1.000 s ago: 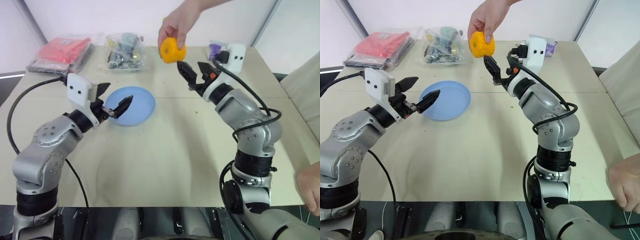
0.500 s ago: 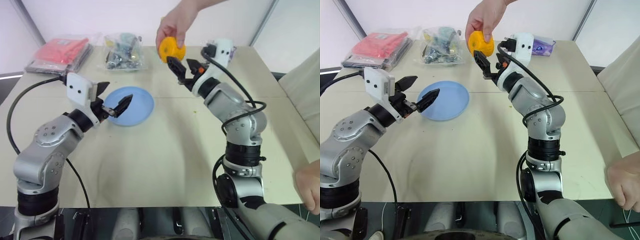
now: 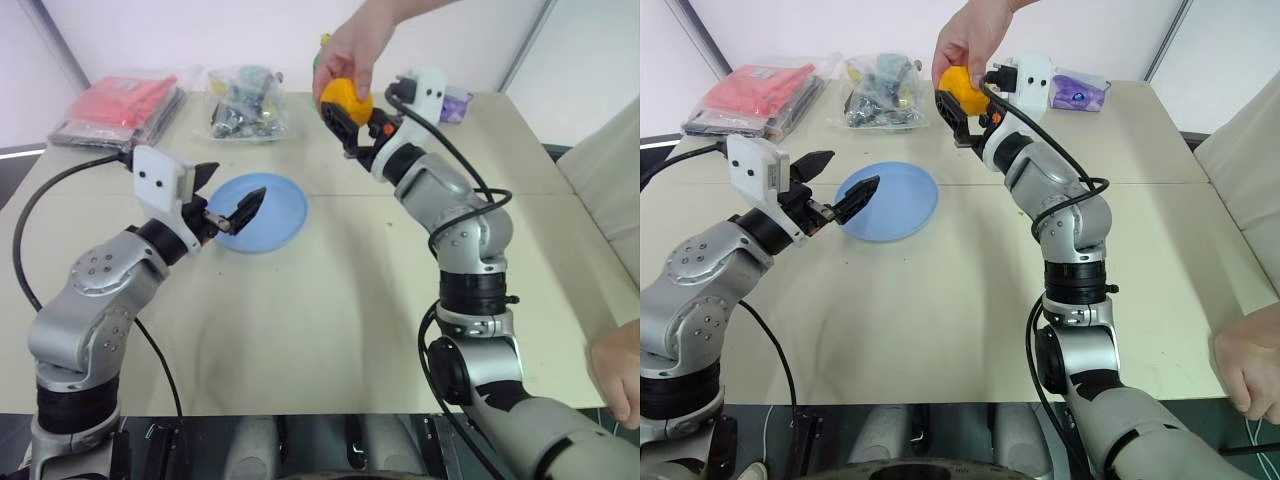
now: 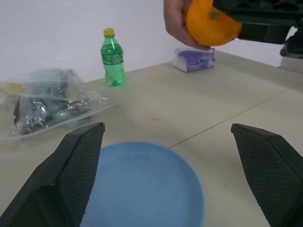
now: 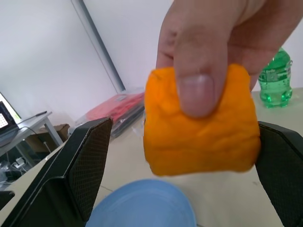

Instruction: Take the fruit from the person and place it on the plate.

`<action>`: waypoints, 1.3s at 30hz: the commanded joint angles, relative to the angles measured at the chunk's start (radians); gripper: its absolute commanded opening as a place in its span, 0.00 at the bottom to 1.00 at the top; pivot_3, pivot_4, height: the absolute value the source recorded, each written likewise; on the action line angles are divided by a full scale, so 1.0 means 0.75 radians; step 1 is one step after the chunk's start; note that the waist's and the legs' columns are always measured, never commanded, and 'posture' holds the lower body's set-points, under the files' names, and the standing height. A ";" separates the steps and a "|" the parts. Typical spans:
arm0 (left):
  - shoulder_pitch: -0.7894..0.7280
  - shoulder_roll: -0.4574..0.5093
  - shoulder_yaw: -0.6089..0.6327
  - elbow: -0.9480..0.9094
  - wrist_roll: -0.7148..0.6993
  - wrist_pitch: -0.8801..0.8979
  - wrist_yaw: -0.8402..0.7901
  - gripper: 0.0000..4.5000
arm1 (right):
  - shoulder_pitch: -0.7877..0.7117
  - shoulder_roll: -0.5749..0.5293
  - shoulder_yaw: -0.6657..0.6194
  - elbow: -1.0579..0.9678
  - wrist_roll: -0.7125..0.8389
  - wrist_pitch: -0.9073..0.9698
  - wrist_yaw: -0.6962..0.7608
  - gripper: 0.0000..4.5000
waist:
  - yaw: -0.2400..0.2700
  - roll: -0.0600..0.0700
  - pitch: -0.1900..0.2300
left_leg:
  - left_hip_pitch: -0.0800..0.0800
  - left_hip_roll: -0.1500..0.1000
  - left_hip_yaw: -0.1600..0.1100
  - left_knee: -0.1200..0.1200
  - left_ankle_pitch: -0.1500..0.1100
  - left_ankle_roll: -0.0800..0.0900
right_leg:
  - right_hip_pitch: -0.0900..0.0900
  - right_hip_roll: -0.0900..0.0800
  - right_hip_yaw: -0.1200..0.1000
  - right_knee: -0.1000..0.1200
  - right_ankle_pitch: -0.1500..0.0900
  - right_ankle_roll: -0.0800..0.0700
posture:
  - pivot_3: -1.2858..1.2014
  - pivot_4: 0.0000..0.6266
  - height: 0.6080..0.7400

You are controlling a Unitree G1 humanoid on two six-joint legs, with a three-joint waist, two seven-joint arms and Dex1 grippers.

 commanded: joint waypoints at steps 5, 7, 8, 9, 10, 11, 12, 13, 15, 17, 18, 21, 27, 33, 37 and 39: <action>-0.021 0.013 0.017 -0.054 -0.001 -0.012 0.003 1.00 | -0.081 0.019 0.002 0.072 -0.038 -0.110 0.037 1.00 | 0.000 0.000 0.000 | 0.000 0.000 0.000 0.000 0.000 0.000 | 0.000 0.000 0.000 0.000 0.000 0.000 | 0.52 0.24 0.93; -0.028 0.018 0.017 -0.048 0.005 -0.014 0.003 1.00 | -0.084 0.022 -0.001 0.090 -0.043 -0.127 0.038 0.88 | 0.000 0.000 0.000 | 0.000 0.000 0.000 0.000 0.000 0.000 | 0.000 0.000 0.000 0.000 0.000 0.000 | 0.52 0.24 0.93; -0.031 0.020 0.020 -0.046 0.005 -0.014 0.003 1.00 | -0.085 0.022 -0.002 0.095 -0.045 -0.131 0.038 0.82 | 0.000 0.000 0.000 | 0.000 0.000 0.000 0.000 0.000 0.000 | 0.000 0.000 0.000 0.000 0.000 0.000 | 0.52 0.24 0.93; -0.032 0.022 0.023 -0.046 0.004 -0.014 0.003 1.00 | -0.085 0.023 -0.002 0.096 -0.046 -0.134 0.038 0.72 | 0.000 0.000 0.000 | 0.000 0.000 0.000 0.000 0.000 0.000 | 0.000 0.000 0.000 0.000 0.000 0.000 | 0.52 0.24 0.93; -0.032 0.026 0.027 -0.043 0.008 -0.016 0.004 1.00 | -0.085 0.021 0.000 0.099 -0.048 -0.137 0.040 0.57 | 0.000 0.000 0.000 | 0.000 0.000 0.000 0.000 0.000 0.000 | 0.000 0.000 0.000 0.000 0.000 0.000 | 0.52 0.24 0.93; -0.032 0.030 0.031 -0.041 0.012 -0.019 0.005 1.00 | -0.086 0.020 0.000 0.102 -0.051 -0.138 0.041 0.50 | 0.000 0.000 0.000 | 0.000 0.000 0.000 0.000 0.000 0.000 | 0.000 0.000 0.000 0.000 0.000 0.000 | 0.52 0.24 0.93; -0.032 0.034 0.035 -0.039 0.013 -0.020 0.006 1.00 | -0.087 0.020 0.000 0.104 -0.052 -0.138 0.042 0.50 | 0.000 0.000 0.000 | 0.000 0.000 0.000 0.000 0.000 0.000 | 0.000 0.000 0.000 0.000 0.000 0.000 | 0.52 0.24 0.93; -0.030 0.036 0.038 -0.039 0.013 -0.021 0.006 1.00 | -0.087 0.021 -0.001 0.104 -0.052 -0.138 0.043 0.50 | 0.000 0.000 0.000 | 0.000 0.000 0.000 0.000 0.000 0.000 | 0.000 0.000 0.000 0.000 0.000 0.000 | 0.52 0.24 0.93; -0.022 0.043 0.054 -0.041 0.009 -0.018 0.008 1.00 | -0.083 0.022 0.002 0.101 -0.057 -0.139 0.047 0.50 | 0.000 0.000 0.000 | 0.000 0.000 0.000 0.000 0.000 0.000 | 0.000 0.000 0.000 0.000 0.000 0.000 | 0.52 0.24 0.93; -0.012 0.049 0.073 -0.044 0.003 -0.013 0.010 1.00 | -0.078 0.022 0.007 0.099 -0.064 -0.142 0.053 0.50 | -0.002 0.000 0.000 | 0.000 0.000 0.000 -0.001 0.000 0.000 | 0.000 0.000 0.000 0.000 0.000 0.000 | 0.52 0.24 0.93; 0.002 0.057 0.090 -0.046 0.005 -0.010 0.013 1.00 | -0.071 0.021 0.011 0.098 -0.065 -0.141 0.060 0.50 | -0.002 0.000 0.000 | 0.000 0.000 0.000 -0.001 0.000 0.000 | 0.000 0.000 0.000 0.000 0.000 0.000 | 0.52 0.24 0.93; 0.053 0.079 0.150 -0.055 0.000 0.009 0.023 1.00 | -0.023 0.017 0.057 0.079 -0.071 -0.106 0.102 0.50 | -0.006 0.000 0.000 | 0.000 0.000 0.000 -0.001 0.000 0.000 | -0.001 0.000 0.000 0.000 0.000 0.000 | 0.52 0.24 0.93; 0.133 0.125 0.203 -0.086 0.015 0.034 0.046 1.00 | 0.086 0.050 0.181 0.033 -0.092 -0.043 0.163 0.50 | -0.005 0.000 0.000 | 0.000 0.001 -0.001 -0.002 0.000 0.000 | -0.001 0.000 0.000 -0.001 0.000 0.000 | 0.52 0.24 0.93; 0.309 0.165 0.311 -0.163 0.030 0.082 0.073 1.00 | 0.154 0.217 0.355 0.215 -0.178 -0.155 0.242 0.50 | -0.016 0.000 0.000 | 0.001 0.001 -0.002 -0.004 0.000 0.000 | -0.002 0.000 0.001 -0.001 0.000 0.000 | 0.52 0.24 0.93; 0.362 0.159 0.351 -0.191 0.011 0.097 0.076 1.00 | 0.135 0.281 0.392 0.422 -0.264 -0.281 0.285 0.50 | -0.006 0.000 0.000 | 0.001 0.001 -0.002 -0.006 0.000 0.000 | -0.003 0.000 0.000 -0.001 0.000 -0.001 | 0.52 0.24 0.93; 0.373 0.154 0.361 -0.203 0.009 0.101 0.082 1.00 | 0.116 0.305 0.400 0.544 -0.313 -0.365 0.292 0.50 | 0.000 0.000 0.000 | 0.001 0.001 -0.002 -0.006 0.000 0.000 | -0.002 -0.001 0.000 -0.002 0.000 -0.001 | 0.52 0.24 0.93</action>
